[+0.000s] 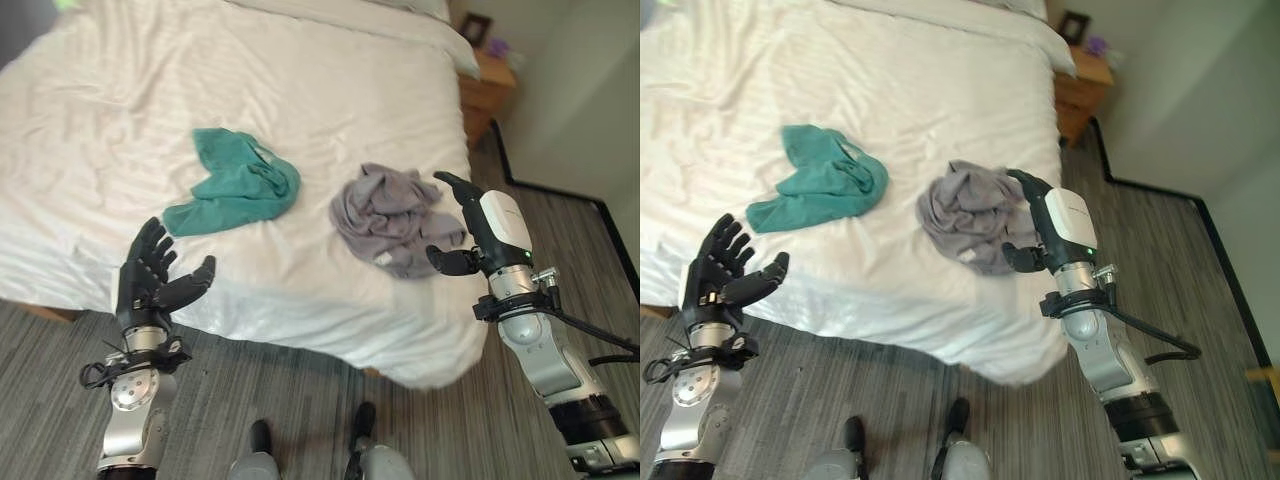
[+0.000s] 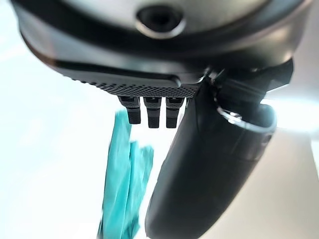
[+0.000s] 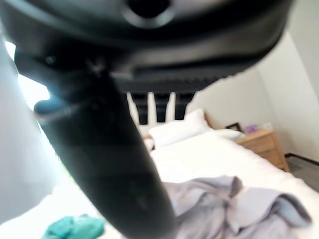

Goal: Pick up bed clothes into laundry basket.

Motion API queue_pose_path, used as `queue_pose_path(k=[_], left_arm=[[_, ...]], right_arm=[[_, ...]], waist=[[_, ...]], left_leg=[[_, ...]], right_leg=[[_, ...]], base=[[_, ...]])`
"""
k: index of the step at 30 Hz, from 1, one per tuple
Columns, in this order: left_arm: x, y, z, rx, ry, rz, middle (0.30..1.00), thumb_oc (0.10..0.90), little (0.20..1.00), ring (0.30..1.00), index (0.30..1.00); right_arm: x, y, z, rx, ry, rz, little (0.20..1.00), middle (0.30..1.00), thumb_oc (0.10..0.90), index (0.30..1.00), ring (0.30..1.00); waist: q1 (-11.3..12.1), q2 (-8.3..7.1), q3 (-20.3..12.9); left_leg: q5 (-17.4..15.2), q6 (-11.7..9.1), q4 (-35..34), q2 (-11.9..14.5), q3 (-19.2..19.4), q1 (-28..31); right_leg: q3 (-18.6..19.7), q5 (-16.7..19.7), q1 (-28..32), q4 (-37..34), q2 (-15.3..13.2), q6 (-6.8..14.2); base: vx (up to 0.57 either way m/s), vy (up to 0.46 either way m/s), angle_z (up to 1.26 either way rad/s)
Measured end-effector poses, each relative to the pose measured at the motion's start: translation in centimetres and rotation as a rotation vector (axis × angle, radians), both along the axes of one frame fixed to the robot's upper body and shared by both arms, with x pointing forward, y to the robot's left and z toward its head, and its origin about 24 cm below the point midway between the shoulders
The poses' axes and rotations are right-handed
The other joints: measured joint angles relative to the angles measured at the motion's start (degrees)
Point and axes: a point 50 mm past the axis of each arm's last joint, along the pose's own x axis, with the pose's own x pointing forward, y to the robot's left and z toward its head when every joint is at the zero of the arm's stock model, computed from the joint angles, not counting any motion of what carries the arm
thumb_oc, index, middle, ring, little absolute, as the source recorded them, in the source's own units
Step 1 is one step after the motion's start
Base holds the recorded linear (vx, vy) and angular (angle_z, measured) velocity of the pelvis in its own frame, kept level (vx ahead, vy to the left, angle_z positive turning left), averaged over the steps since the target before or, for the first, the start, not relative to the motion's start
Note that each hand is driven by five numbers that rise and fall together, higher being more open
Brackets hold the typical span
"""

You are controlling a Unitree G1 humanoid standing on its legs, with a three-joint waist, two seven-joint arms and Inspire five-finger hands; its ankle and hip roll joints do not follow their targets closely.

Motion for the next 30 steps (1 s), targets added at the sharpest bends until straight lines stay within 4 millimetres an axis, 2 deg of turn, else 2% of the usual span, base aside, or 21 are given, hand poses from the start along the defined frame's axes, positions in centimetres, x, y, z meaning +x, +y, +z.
queue_pose_path(k=[1,2,4,8,12,15,18,19,21,23,27,30], left_arm=[[-0.4,0.2,-0.2,0.002,0.008,0.009,0.900,0.800,0.900,0.900,0.900],[-0.7,0.3,-0.7,0.000,0.030,0.012,0.900,0.800,0.900,0.900,0.900],[-0.7,0.1,-1.4,-0.010,0.054,0.000,0.900,0.800,0.900,0.900,0.900],[-0.5,0.8,-1.9,-0.010,0.079,0.017,0.900,0.800,0.900,0.900,0.900],[-0.5,1.8,-1.7,0.015,0.092,0.036,0.900,0.800,0.900,0.900,0.900],[-0.5,2.4,-1.4,-0.003,0.081,0.049,0.900,0.800,0.900,0.900,0.900],[-0.4,2.6,-1.5,-0.008,0.083,0.056,0.900,0.800,0.900,0.900,0.900],[-0.2,2.6,-1.6,-0.032,0.073,0.059,0.900,0.800,0.900,0.900,0.900],[0.3,2.6,-2.0,-0.050,0.082,0.061,0.900,0.800,0.900,0.900,0.900],[0.5,2.5,-2.2,-0.060,0.086,0.062,0.900,0.800,0.900,0.900,0.900],[0.6,2.6,-1.9,-0.052,0.078,0.039,0.900,0.800,0.900,0.900,0.900],[0.9,2.4,-0.4,-0.008,0.036,-0.010,0.900,0.800,0.900,0.900,0.900]], right_arm=[[0.1,-0.3,-0.1,-0.003,0.007,-0.014,0.900,0.900,0.800,0.900,0.900],[0.6,-1.0,-0.5,-0.028,0.043,-0.044,0.900,0.900,0.800,0.900,0.900],[1.0,-2.5,-1.0,-0.059,0.092,-0.100,0.900,0.900,0.800,0.900,0.900],[1.4,-4.3,-1.4,-0.091,0.153,-0.157,0.900,0.900,0.800,0.900,0.900],[2.1,-4.4,0.1,-0.112,0.121,-0.151,0.900,0.900,0.800,0.900,0.900],[3.6,-4.2,1.9,-0.137,0.090,-0.144,0.900,0.900,0.800,0.900,0.900],[4.1,-4.0,3.0,-0.140,0.060,-0.136,0.900,0.900,0.800,0.900,0.900],[4.8,-4.1,3.6,-0.151,0.051,-0.143,0.900,0.900,0.800,0.900,0.900],[5.1,-4.7,3.5,-0.158,0.073,-0.172,0.900,0.900,0.800,0.900,0.900],[5.3,-5.2,3.6,-0.145,0.071,-0.204,0.300,0.300,0.400,0.300,0.300],[5.6,-5.5,4.2,-0.125,0.061,-0.217,0.300,0.300,0.400,0.300,0.300],[5.6,-5.5,4.6,-0.120,0.070,-0.205,0.300,0.300,0.400,0.300,0.300]], waist=[[0.23,0.64,0.12],[0.76,2.02,0.24],[0.94,2.88,0.43],[0.94,3.28,0.72],[1.51,4.16,1.27],[3.04,5.61,2.05],[4.06,7.10,2.58],[4.62,8.28,3.33],[5.26,9.61,4.08],[5.44,10.70,4.69],[5.63,10.88,4.76],[5.11,11.05,4.83]], left_leg=[[-0.18,-0.30,0.14,1.62,0.13,-0.15],[0.58,-1.40,-0.56,3.33,0.50,0.46],[1.82,-3.18,-0.54,4.69,2.18,0.54],[1.65,-3.61,-0.53,4.73,1.22,1.22],[1.52,-3.63,-0.55,4.79,0.66,-0.60],[1.84,-3.56,-0.53,4.68,0.14,-3.99],[3.11,-3.41,-0.50,4.68,-1.00,-7.70],[3.68,-3.34,-0.32,4.77,-1.66,-10.17],[4.41,-3.35,-0.26,4.80,-2.16,-11.65],[4.63,-3.46,-0.04,4.91,-2.58,-12.74],[4.65,-3.47,-0.08,4.87,-2.45,-12.21],[4.64,-3.47,-0.29,4.89,-2.40,-11.65]], right_leg=[[-0.64,-0.97,0.39,0.00,1.08,-0.67],[-2.11,-1.95,1.20,0.03,2.91,-1.40],[-2.72,-2.71,1.73,0.02,4.23,-1.88],[-4.47,-4.11,3.67,-0.03,4.13,-1.36],[-5.60,-4.56,2.72,-0.06,3.47,-0.80],[-6.20,-4.48,-0.21,-0.08,3.27,-0.77],[-7.17,-3.88,-3.22,-0.03,3.24,-1.50],[-8.11,-3.46,-5.09,-0.04,3.25,-1.90],[-9.08,-3.33,-5.67,-0.02,3.29,-2.10],[-10.29,-3.61,-5.89,-0.03,3.35,-1.95],[-10.38,-3.72,-5.37,-0.04,3.28,-1.85],[-10.29,-3.84,-4.90,-0.05,3.31,-1.71]], base=[[0.12,-0.126,0.19],[0.08,-0.080,0.25],[0.16,-0.147,0.22],[0.11,-0.140,0.22],[0.04,-0.158,0.20],[-0.04,-0.127,0.12],[-0.09,-0.154,0.20],[-0.03,-0.152,0.25],[-0.01,-0.194,0.30],[0.02,-0.125,0.26],[0.03,-0.077,0.04],[0.02,-0.017,0.00]])
